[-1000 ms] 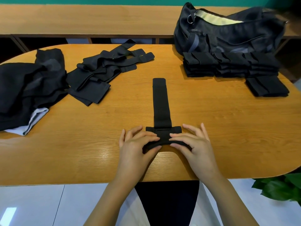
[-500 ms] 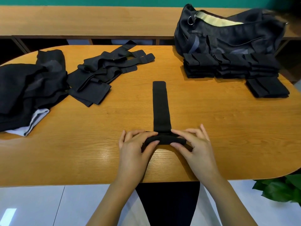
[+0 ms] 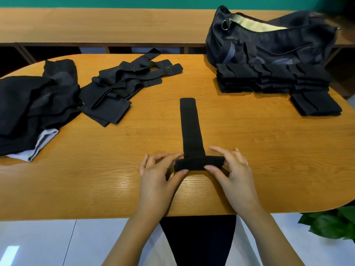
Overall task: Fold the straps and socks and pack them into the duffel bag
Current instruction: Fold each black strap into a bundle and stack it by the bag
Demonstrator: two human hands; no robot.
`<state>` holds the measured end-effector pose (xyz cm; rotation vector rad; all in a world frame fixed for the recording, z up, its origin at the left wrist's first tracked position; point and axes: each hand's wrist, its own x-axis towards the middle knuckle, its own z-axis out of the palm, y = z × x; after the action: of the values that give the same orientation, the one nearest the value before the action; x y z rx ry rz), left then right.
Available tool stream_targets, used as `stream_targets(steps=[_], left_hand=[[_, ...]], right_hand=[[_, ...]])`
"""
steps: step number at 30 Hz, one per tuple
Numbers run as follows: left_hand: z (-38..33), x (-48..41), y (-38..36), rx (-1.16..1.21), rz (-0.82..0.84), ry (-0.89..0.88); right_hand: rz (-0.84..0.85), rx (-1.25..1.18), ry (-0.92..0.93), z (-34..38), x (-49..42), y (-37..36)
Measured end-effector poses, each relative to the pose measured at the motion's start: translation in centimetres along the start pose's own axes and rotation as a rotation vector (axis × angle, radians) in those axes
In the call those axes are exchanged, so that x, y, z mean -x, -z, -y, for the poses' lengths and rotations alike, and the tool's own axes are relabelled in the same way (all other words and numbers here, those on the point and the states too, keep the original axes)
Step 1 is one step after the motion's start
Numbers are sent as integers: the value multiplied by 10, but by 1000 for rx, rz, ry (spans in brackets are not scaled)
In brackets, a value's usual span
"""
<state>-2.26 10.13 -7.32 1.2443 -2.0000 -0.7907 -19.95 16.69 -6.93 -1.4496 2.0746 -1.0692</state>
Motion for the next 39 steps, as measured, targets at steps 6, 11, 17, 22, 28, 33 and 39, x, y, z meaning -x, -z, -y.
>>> stream_targets(steps=[6,11,17,22,28,33,39], left_hand=[[0,-4,0,49,-48,-23],[2,-7,0,4,-66,-9],[3,-7,-2,-72,-120,59],[3,-12,-2,-188,-95,25],[11,-11,2,-194,112,-61],[10,-10,-1,-253,99,-158],[11,-10,-8,-337,22,-246]], right_hand=[[-11,142,60,1,-2,6],[-46,86,25,-2,-4,5],[-114,63,5,-2,-6,1],[-156,248,72,-3,-7,-1],[75,323,312,-12,-8,-4],[55,317,313,-12,-10,-5],[37,340,329,-12,-13,-4]])
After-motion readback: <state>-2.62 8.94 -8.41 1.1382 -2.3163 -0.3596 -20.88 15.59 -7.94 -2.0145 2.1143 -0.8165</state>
